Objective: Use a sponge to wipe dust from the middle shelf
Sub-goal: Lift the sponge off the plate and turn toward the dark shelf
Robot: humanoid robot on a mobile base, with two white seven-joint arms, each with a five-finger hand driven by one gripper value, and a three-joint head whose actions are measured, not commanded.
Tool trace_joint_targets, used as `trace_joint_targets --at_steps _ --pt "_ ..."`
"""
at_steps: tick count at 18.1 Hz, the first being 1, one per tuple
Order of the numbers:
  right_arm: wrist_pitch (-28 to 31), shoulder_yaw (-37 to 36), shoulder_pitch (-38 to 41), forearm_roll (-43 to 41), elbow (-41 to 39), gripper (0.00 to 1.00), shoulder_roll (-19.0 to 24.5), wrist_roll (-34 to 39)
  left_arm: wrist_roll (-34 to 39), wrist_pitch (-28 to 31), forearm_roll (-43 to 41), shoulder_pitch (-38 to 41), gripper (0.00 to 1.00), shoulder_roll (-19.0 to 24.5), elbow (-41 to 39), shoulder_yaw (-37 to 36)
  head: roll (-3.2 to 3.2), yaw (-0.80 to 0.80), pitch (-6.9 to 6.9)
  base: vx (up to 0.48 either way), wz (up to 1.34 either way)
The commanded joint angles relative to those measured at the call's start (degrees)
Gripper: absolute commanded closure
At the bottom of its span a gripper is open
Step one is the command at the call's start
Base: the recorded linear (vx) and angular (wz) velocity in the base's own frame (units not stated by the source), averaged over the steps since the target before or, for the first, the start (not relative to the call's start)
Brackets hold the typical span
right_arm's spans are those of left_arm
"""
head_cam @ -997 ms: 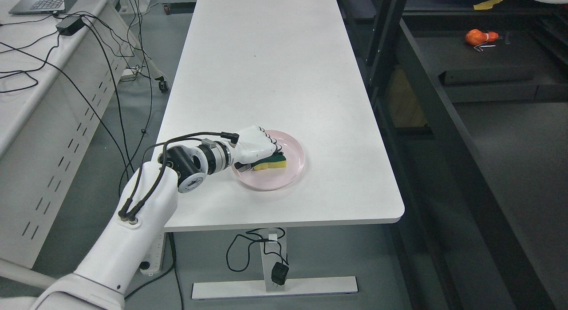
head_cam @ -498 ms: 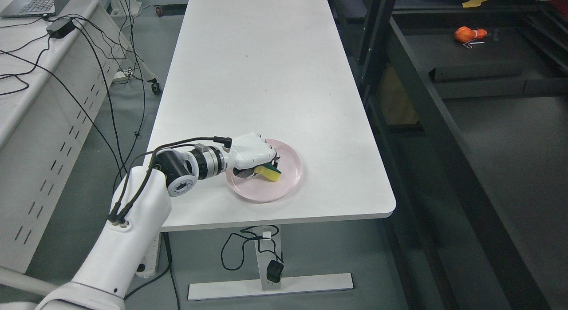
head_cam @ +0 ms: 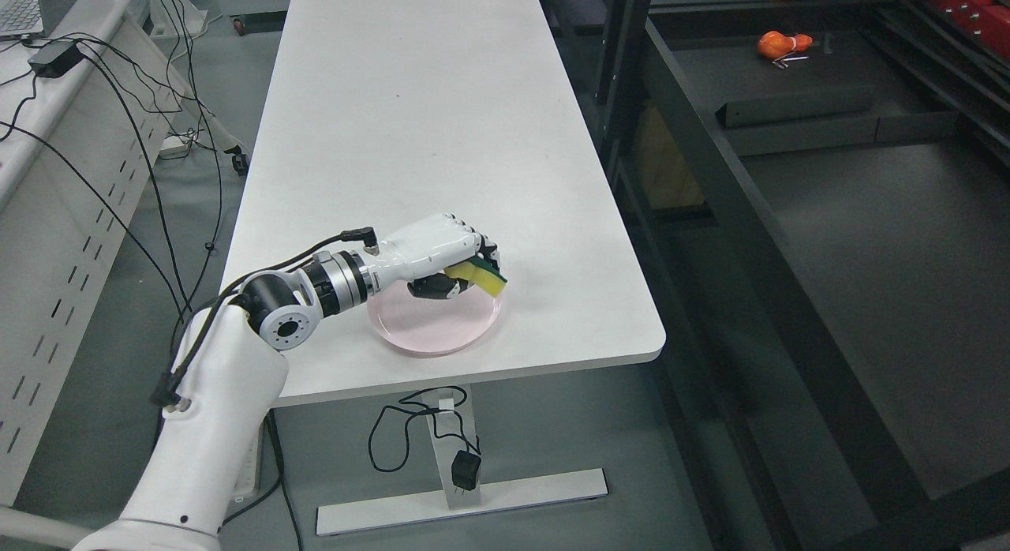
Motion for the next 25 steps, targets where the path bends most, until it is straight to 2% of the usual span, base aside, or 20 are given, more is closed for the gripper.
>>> trace_joint_targets --at_steps 1,3,7,9,12,16,25 --pt "0.0 -0.02 0.02 0.0 -1.0 0.0 -1.0 0.04 0.62 1.02 25.97 2.54 1.0 -5.94 -0.2 19.58 0.0 0.0 0.0 -0.037 -0.1" --pt "0.0 0.07 -0.07 0.0 -1.0 0.0 -1.0 0.04 0.89 7.75 29.13 6.66 1.0 -5.94 -4.13 27.04 0.0 0.0 0.0 -0.033 -0.09" --pt "0.0 -0.02 0.02 0.0 -1.0 0.0 -1.0 0.04 4.84 26.56 44.94 16.06 1.0 -5.94 -15.46 26.9 0.0 0.0 0.0 -0.043 -0.09" --pt "0.0 -0.02 0.02 0.0 -1.0 0.0 -1.0 0.04 5.89 32.38 49.17 20.64 1.0 -5.94 -22.58 25.94 0.0 0.0 0.0 -0.064 -0.1" --pt "0.0 -0.02 0.02 0.0 -1.0 0.0 -1.0 0.04 9.41 32.49 50.07 24.17 1.0 -5.94 -27.18 26.37 0.0 0.0 0.0 -0.097 -0.05" --pt "0.0 0.07 0.02 0.0 -1.0 0.0 -1.0 0.04 9.41 32.41 50.25 26.37 1.0 -5.94 -31.14 27.16 0.0 0.0 0.0 -0.122 0.08" --pt "0.0 -0.02 0.02 0.0 -1.0 0.0 -1.0 0.04 9.15 30.74 51.38 31.9 1.0 -5.94 -32.38 27.07 0.0 0.0 0.0 -0.203 0.07"
